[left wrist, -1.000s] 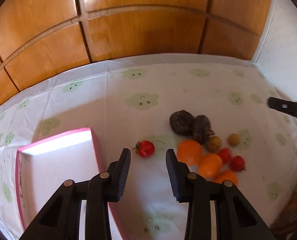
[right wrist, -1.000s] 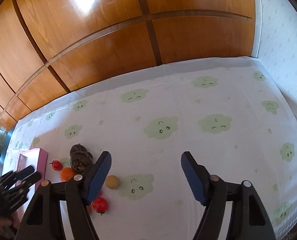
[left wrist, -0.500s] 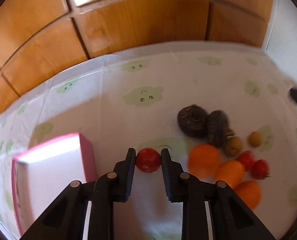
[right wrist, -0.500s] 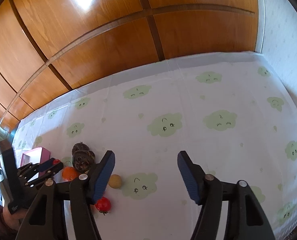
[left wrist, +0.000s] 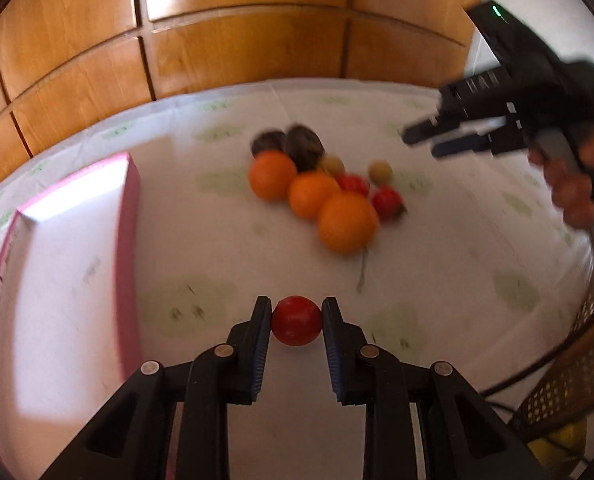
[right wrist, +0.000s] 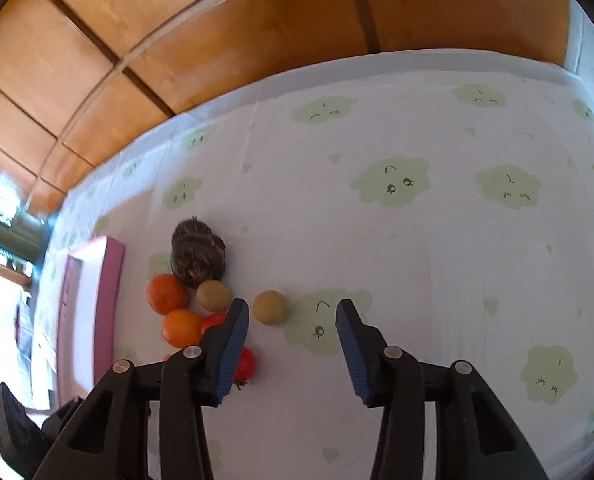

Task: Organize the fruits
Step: 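Grasp the small tan ball with the right tool while the left tool lifts the tomato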

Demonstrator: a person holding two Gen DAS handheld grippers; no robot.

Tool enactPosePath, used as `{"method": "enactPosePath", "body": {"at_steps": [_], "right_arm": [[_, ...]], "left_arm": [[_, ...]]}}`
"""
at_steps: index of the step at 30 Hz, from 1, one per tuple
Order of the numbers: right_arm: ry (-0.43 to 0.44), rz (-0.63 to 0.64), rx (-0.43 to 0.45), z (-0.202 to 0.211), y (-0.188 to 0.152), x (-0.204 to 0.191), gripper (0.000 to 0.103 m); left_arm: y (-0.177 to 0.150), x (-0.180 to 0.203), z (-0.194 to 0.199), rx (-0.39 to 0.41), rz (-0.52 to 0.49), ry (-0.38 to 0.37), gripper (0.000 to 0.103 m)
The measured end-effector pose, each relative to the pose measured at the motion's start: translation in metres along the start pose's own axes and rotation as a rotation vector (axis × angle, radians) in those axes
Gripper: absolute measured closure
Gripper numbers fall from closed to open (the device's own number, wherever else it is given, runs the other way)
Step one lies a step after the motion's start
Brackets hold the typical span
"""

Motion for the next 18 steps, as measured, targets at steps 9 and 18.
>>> {"method": "enactPosePath", "body": {"at_steps": [9,18], "right_arm": [[0.046,-0.031,-0.009,-0.005,0.001,-0.001,0.074],[0.043,-0.011,-0.034,-0.034,0.012,-0.016,0.074]], "left_arm": [[-0.009,0.003,-0.005,0.006,0.038,-0.006,0.077],[-0.011,0.001,-0.005,0.016,0.049,-0.018,0.077]]}}
Point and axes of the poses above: each gripper's, at about its wrist camera, not at the fingertips, and z roughly against the way its jaws point, x to its right, y to its top, the point moved 4 cm from there along -z, roughly the way its jaws point, and after that the axes turned 1 degree about -y, right-handed, at the moved point
